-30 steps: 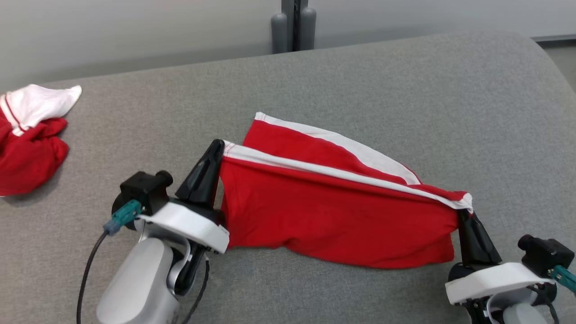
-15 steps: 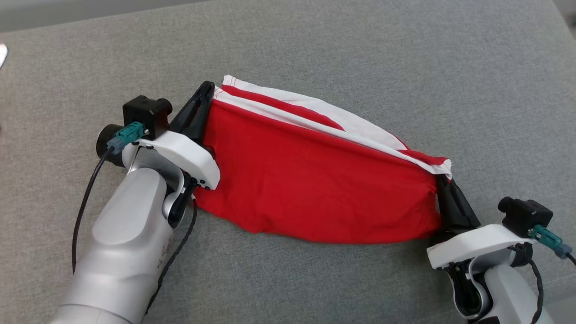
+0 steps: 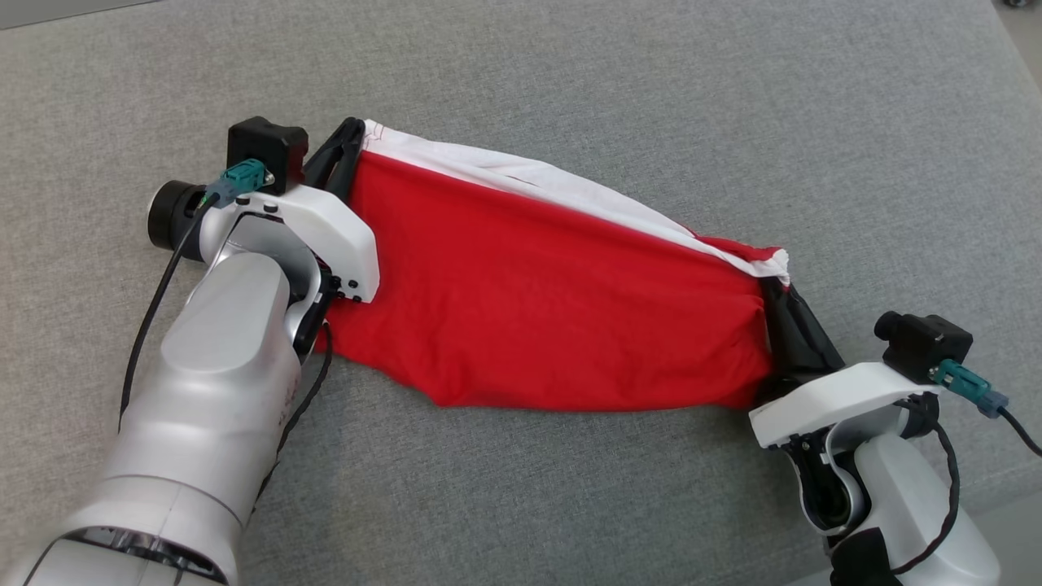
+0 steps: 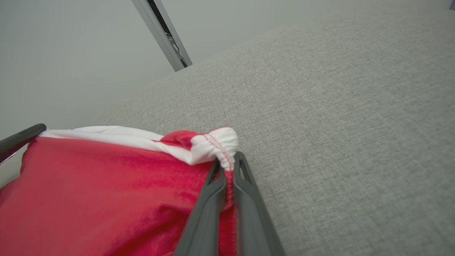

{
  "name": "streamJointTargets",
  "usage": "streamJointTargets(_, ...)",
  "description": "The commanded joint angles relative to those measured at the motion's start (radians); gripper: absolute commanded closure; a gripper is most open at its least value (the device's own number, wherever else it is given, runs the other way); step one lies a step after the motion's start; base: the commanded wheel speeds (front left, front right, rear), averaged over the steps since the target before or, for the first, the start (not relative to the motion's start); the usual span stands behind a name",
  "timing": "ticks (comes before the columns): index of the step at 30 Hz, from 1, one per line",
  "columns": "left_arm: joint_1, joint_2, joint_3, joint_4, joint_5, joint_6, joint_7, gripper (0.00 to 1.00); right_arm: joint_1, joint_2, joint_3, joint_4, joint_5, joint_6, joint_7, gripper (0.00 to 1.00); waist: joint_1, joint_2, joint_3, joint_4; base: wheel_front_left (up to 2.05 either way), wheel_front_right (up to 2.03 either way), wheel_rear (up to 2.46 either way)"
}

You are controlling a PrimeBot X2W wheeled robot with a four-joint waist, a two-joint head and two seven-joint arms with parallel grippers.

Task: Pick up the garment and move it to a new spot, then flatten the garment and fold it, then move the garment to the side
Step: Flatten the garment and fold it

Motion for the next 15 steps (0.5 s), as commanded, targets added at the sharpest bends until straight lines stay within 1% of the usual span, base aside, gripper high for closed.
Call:
streamJointTargets(1, -0.022, 0.004, 0.001, 0.005, 0.001, 0.006, -0.002, 1.00, -0.009, -0.008, -0.002, 0.007, 0.002, 0.000, 0.000, 0.93, 0.0000, 0.0000, 0.001, -0.001, 0.00, 0.00, 0.00)
streamJointTargets(2, -0.029, 0.003, 0.000, 0.017, 0.000, 0.008, -0.002, 1.00, -0.013, -0.008, -0.003, 0.009, 0.004, 0.000, 0.000, 0.80, 0.0000, 0.0000, 0.001, -0.002, 0.00, 0.00, 0.00)
streamJointTargets(3, -0.034, 0.002, -0.001, 0.026, -0.002, 0.010, -0.002, 0.93, -0.016, -0.008, -0.007, 0.009, 0.006, 0.000, 0.000, 0.70, 0.0000, 0.0000, 0.000, -0.002, 0.00, 0.00, 0.00)
streamJointTargets(4, -0.039, 0.001, -0.002, 0.034, -0.004, 0.011, -0.002, 0.62, -0.017, -0.008, -0.008, 0.009, 0.006, 0.000, 0.000, 0.45, 0.0000, 0.0000, -0.001, -0.002, 0.00, 0.00, 0.00)
streamJointTargets(5, -0.042, -0.001, -0.006, 0.038, -0.003, 0.010, -0.002, 0.55, -0.016, -0.008, -0.010, 0.007, 0.005, 0.000, 0.000, 0.00, 0.0000, 0.0000, -0.003, -0.002, 0.00, 0.00, 0.00)
streamJointTargets(6, -0.043, -0.003, -0.008, 0.042, -0.004, 0.009, -0.002, 0.51, -0.016, -0.008, -0.011, 0.007, 0.004, 0.000, 0.000, 0.00, 0.0000, 0.0000, -0.005, -0.001, 0.00, 0.00, 0.00)
streamJointTargets(7, -0.045, -0.005, -0.010, 0.042, -0.005, 0.009, -0.002, 0.22, -0.015, -0.008, -0.012, 0.005, 0.002, 0.000, 0.000, 0.00, 0.0000, 0.0000, -0.008, -0.001, 0.00, 0.00, 0.00)
streamJointTargets(8, -0.046, -0.006, -0.012, 0.043, -0.005, 0.010, -0.002, 0.00, -0.015, -0.008, -0.016, 0.001, -0.004, 0.000, 0.000, 0.00, 0.0000, 0.0000, -0.011, -0.001, 0.00, 0.00, 0.00)
streamJointTargets(15, -0.035, -0.015, -0.057, 0.066, 0.001, -0.003, -0.001, 0.00, -0.004, -0.008, -0.035, -0.009, -0.069, 0.000, 0.000, 0.00, 0.0000, 0.0000, -0.043, 0.013, 0.00, 0.00, 0.00)
